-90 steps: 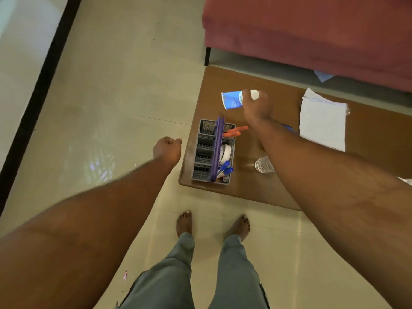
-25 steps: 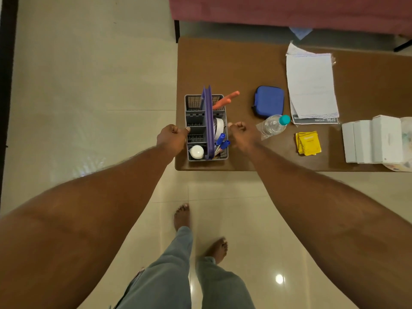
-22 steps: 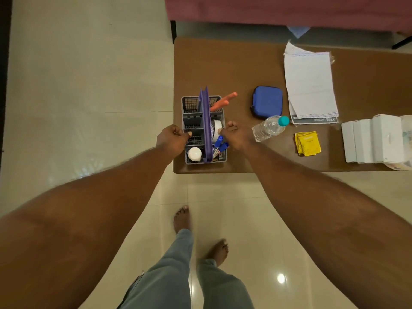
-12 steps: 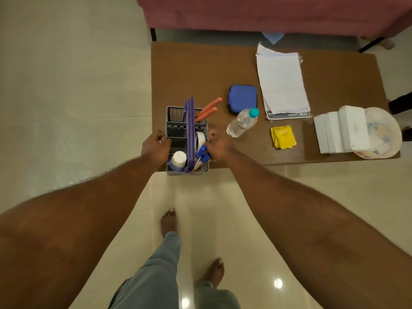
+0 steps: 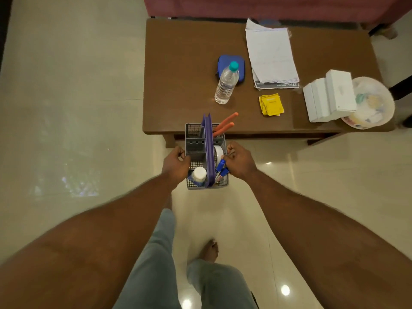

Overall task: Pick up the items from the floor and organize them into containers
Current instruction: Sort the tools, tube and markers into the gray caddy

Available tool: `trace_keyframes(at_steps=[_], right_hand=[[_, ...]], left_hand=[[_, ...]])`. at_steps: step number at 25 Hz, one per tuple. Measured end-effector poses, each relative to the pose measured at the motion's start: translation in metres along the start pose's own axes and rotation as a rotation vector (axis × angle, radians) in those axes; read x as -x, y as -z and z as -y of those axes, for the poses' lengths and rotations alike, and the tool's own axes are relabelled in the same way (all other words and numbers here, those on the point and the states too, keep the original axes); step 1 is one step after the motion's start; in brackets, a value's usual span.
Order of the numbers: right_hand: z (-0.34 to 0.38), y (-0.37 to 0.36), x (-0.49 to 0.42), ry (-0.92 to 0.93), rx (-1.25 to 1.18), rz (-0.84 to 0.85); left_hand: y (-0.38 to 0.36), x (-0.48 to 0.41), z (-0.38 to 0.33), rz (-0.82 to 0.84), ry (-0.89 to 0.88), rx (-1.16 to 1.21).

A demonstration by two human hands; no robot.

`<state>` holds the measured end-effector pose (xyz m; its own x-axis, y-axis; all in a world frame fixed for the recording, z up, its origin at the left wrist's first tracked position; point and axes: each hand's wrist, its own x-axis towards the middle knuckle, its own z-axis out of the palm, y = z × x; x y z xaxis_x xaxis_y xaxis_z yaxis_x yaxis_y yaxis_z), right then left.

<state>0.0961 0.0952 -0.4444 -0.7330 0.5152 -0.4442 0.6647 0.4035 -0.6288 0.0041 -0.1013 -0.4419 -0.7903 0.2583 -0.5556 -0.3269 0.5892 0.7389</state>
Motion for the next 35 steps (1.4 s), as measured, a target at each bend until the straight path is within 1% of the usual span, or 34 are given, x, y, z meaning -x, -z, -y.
trace_keyframes(at_steps=[3,6,11,14,17,22,24,26,30,35], right_hand=[[-0.043,-0.018,0.015,-0.028,0.011,0.035],[-0.078,-0.046,0.013,-0.072,0.003,0.028],[-0.141,-0.115,-0.027,-0.120,-0.054,-0.002],[-0.163,-0.145,-0.064,-0.121,-0.076,-0.005],[-0.170,-0.164,-0.108,-0.080,-0.116,-0.004],[-0.159,-0.179,-0.179,-0.041,-0.155,-0.078],[-0.148,-0.176,-0.205,-0.004,-0.134,-0.102],[-0.141,-0.172,-0.226,0.018,-0.097,-0.077],[-0.140,-0.170,-0.231,0.044,-0.083,0.006],[-0.125,-0.171,-0.213,0.069,-0.114,-0.016]], left_hand=[[-0.032,0.011,0.043,0.016,0.039,0.006],[-0.051,-0.002,0.078,0.026,0.050,-0.027],[-0.078,-0.063,0.142,0.054,0.049,-0.084],[-0.091,-0.108,0.171,0.076,0.039,-0.106],[-0.097,-0.154,0.182,0.061,0.032,-0.093],[-0.091,-0.225,0.175,0.018,-0.081,-0.145],[-0.088,-0.240,0.164,0.044,-0.118,-0.132],[-0.088,-0.254,0.160,0.080,-0.151,-0.164],[-0.084,-0.262,0.166,0.083,-0.229,-0.277],[-0.058,-0.249,0.157,0.018,-0.269,-0.305]])
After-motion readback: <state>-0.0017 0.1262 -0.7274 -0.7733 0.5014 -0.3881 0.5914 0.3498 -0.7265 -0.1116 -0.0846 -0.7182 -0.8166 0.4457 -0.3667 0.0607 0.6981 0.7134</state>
